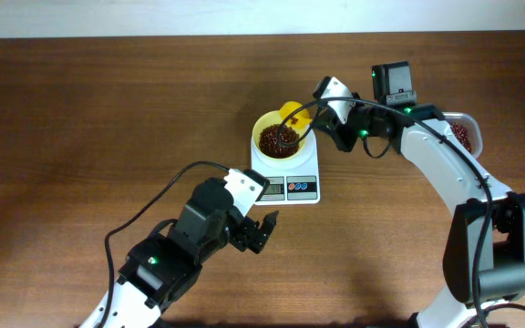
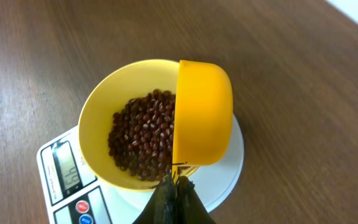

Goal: Scoop item into bowl and weigh 50g on scale
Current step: 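Tilt the scoop slowly to trickle beans into the bowl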

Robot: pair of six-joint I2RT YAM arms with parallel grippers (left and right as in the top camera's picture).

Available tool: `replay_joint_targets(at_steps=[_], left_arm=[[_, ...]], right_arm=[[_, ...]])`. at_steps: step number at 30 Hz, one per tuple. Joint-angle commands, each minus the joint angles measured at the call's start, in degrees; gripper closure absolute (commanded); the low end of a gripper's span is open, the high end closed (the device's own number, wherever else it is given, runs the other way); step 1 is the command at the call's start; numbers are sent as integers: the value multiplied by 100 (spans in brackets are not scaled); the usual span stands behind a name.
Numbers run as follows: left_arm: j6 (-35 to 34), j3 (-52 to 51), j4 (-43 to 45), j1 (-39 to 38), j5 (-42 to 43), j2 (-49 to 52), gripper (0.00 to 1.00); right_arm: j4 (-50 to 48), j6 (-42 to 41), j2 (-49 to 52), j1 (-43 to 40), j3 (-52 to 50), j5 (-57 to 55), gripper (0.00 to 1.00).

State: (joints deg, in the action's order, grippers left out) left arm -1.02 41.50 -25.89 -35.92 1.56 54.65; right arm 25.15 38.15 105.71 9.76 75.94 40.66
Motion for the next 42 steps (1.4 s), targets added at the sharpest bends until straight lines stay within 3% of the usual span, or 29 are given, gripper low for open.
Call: replay_joint_targets(at_steps=[1, 42], left_arm=[[105, -15, 11, 20, 63, -2, 1], [107, -15, 11, 20, 63, -2, 1]], right_arm=[[-26, 22, 48, 26, 22, -24, 96], [-103, -109, 48, 37, 22, -22, 96]])
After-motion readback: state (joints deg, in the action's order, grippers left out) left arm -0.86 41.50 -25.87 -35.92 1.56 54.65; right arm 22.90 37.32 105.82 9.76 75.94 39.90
